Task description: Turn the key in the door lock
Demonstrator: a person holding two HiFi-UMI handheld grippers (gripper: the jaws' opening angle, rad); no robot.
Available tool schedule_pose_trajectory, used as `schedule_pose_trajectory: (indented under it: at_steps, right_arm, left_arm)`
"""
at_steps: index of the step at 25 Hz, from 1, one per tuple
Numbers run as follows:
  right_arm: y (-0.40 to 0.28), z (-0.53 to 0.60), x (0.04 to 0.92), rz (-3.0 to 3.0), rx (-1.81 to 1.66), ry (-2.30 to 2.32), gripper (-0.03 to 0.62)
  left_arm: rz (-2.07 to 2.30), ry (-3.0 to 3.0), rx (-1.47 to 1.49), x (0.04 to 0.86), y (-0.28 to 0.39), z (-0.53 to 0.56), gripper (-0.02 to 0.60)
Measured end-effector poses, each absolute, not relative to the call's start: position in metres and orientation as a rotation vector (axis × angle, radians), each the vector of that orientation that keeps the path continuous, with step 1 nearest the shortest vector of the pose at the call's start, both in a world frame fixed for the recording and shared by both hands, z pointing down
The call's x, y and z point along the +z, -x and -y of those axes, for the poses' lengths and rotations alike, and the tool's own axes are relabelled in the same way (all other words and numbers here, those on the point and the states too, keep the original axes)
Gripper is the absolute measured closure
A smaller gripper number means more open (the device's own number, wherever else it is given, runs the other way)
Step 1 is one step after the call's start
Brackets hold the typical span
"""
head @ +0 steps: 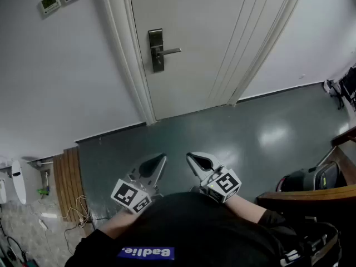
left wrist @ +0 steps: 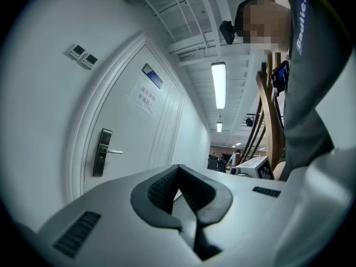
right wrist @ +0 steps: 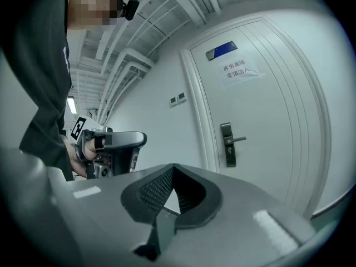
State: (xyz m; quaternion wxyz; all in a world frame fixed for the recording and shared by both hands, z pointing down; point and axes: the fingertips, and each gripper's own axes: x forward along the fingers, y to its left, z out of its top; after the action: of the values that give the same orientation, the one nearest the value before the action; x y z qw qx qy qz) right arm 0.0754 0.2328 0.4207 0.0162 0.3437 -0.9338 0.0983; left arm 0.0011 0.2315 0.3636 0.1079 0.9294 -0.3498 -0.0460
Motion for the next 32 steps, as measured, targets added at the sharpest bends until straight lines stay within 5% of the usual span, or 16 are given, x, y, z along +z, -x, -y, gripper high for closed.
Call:
schedule_pose_trajectory:
  at_steps: [32]
  right_arm:
    - [0.009, -0.182, 0.42, 2.848, 0.202, -1.136, 0.595]
  left_arm:
    - [1.0, -2.791, -0.179, 0.363, 0.087, -0.199, 0.588]
